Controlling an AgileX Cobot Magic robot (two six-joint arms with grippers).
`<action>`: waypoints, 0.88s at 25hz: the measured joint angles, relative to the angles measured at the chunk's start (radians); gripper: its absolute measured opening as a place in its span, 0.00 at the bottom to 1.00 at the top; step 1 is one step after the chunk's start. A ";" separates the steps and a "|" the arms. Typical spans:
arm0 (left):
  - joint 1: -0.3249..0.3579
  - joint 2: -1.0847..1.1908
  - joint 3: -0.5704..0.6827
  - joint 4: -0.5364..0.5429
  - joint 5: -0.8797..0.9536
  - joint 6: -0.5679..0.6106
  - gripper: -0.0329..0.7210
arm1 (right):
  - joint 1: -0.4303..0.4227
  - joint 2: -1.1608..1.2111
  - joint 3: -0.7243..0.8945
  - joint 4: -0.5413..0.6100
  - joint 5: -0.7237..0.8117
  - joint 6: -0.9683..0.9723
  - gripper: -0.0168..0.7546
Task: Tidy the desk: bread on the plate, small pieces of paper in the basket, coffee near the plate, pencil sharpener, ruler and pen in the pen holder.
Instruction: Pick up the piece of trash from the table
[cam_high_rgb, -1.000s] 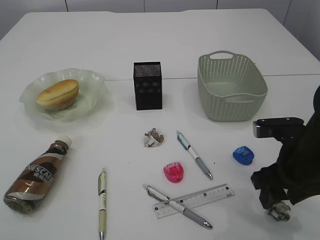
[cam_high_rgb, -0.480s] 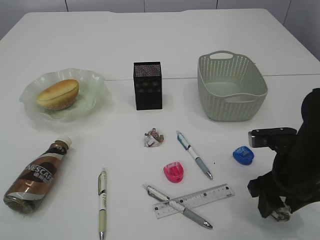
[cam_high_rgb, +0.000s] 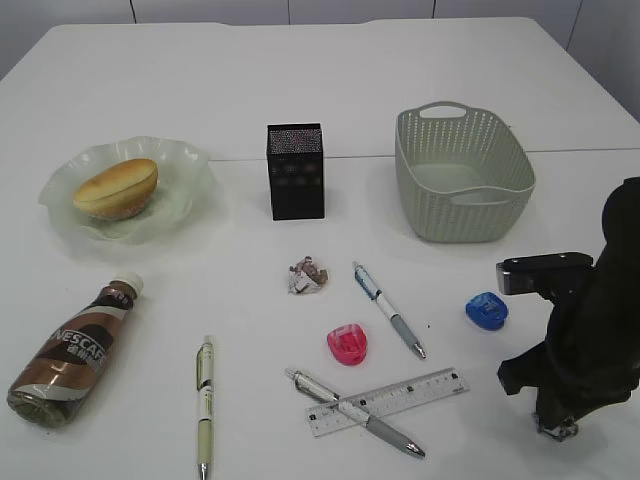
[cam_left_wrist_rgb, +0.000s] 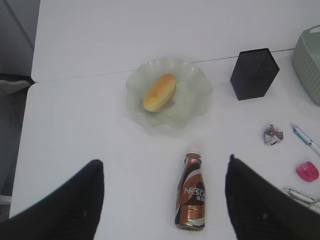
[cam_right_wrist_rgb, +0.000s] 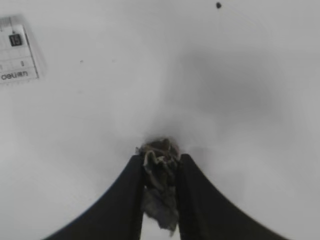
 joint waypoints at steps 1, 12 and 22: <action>0.000 0.000 0.000 0.000 0.000 0.000 0.77 | 0.000 0.000 0.000 -0.004 0.000 0.000 0.14; 0.000 0.000 0.000 0.020 0.000 0.000 0.77 | 0.000 -0.004 -0.119 0.000 0.192 -0.002 0.01; 0.000 0.000 0.000 0.025 0.000 0.000 0.76 | 0.000 -0.065 -0.370 0.014 0.348 0.007 0.01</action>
